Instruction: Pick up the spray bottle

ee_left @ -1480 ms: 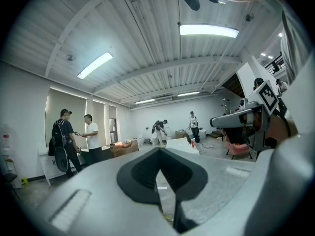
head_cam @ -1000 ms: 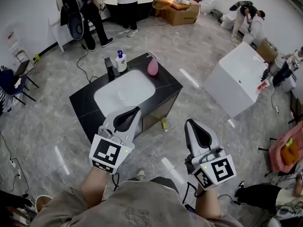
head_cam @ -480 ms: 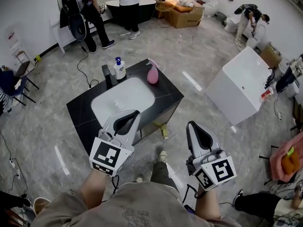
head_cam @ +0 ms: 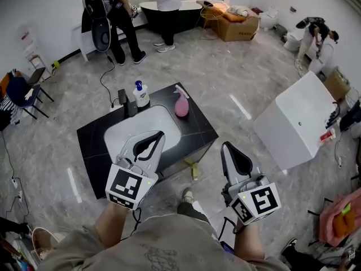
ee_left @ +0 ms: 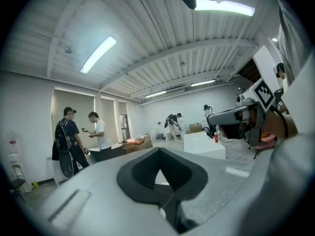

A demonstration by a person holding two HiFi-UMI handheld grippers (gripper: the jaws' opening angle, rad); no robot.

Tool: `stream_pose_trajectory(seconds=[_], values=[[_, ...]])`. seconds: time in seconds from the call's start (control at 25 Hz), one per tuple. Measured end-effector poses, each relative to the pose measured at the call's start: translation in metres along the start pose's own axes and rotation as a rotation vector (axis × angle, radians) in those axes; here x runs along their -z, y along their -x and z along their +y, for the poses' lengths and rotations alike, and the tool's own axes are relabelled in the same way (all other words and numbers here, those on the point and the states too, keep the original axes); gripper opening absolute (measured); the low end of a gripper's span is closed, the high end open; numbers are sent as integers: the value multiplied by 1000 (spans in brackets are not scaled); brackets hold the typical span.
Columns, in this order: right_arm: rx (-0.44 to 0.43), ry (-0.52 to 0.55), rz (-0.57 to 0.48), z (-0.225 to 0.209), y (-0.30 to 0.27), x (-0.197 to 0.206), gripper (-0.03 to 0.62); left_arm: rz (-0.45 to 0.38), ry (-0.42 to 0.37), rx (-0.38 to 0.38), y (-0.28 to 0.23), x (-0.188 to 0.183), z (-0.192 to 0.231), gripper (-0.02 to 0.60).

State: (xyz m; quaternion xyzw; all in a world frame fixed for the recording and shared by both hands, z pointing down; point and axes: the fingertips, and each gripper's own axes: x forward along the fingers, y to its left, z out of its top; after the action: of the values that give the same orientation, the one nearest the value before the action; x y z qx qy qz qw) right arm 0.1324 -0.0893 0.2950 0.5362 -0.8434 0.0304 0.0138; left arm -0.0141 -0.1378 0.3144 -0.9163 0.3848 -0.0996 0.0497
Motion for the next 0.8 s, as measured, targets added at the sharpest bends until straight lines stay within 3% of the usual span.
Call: stream_pose_trajectory(seconds=[0.36,0.8], values=[[-129,17,5,-69,-52,-3,29,35,-8,-116,-66,-4,11,0],[-217,0,12,-92,-83,7,29,72,-10,-190,-89,2,22,0]])
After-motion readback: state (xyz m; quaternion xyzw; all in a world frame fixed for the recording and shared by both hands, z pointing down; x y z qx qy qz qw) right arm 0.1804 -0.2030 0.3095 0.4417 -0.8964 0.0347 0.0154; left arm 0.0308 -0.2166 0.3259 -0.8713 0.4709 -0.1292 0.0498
